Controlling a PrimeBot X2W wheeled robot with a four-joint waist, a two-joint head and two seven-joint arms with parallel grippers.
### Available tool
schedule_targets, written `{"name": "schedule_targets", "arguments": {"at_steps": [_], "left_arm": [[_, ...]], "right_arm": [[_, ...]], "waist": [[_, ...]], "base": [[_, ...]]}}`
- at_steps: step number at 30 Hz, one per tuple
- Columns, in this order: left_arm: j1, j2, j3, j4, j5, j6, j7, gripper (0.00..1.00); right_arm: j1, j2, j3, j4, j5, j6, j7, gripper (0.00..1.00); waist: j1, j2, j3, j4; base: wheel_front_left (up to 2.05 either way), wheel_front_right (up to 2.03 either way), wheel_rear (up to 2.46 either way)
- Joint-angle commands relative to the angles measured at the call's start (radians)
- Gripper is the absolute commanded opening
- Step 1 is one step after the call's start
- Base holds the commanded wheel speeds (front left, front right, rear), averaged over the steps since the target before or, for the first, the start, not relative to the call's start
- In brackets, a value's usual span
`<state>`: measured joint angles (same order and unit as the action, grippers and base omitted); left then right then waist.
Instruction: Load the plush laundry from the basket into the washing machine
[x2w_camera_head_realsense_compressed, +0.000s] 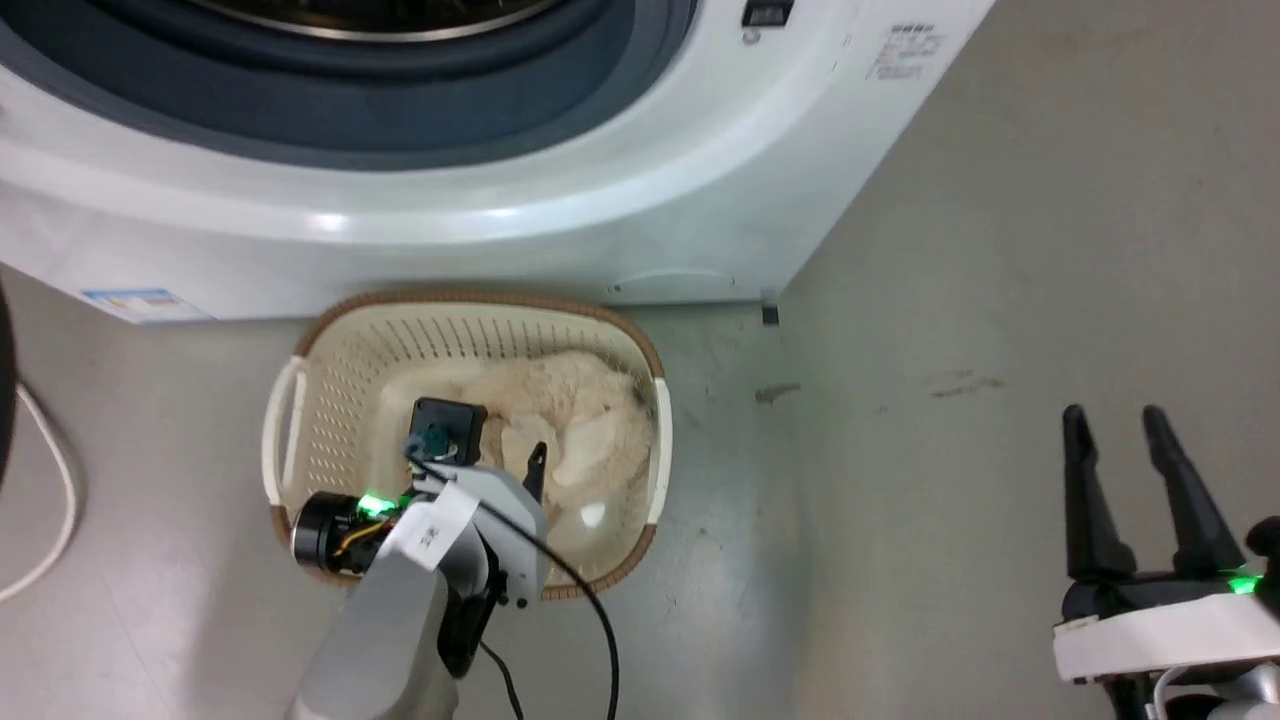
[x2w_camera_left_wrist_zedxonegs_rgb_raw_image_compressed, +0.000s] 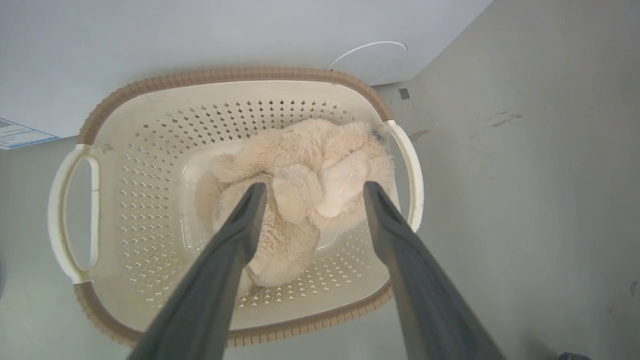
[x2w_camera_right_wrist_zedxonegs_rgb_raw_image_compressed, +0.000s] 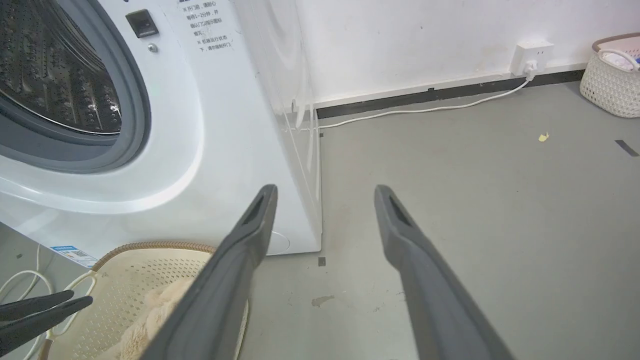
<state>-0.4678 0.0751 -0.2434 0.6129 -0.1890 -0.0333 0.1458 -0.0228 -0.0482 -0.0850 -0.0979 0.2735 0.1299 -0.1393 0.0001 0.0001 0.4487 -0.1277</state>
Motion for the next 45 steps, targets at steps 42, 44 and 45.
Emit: {"name": "schedule_targets", "arguments": {"at_steps": [42,44,45], "left_arm": [[-0.464,0.035,-0.198,0.431,-0.098,0.202,0.022,1.00],[-0.475,0.033,-0.206,0.451,-0.109,0.194,0.013,0.00],[-0.484,0.030,-0.214,0.472,-0.122,0.182,0.006,0.00]], "right_arm": [[-0.048,-0.002,-0.019,-0.108,0.187,0.001,-0.094,1.00],[-0.052,-0.002,-0.017,-0.109,0.193,0.001,-0.098,1.00],[-0.057,-0.002,-0.015,-0.110,0.199,0.001,-0.103,1.00]], "waist": [[-0.0001,-0.0001,0.410,-0.065],[-0.0001,-0.0001,0.417,-0.065],[-0.0001,-0.0001,0.420,-0.065]], "base": [[0.00,0.00,0.00],[0.00,0.00,0.00],[0.00,0.00,0.00]]}}
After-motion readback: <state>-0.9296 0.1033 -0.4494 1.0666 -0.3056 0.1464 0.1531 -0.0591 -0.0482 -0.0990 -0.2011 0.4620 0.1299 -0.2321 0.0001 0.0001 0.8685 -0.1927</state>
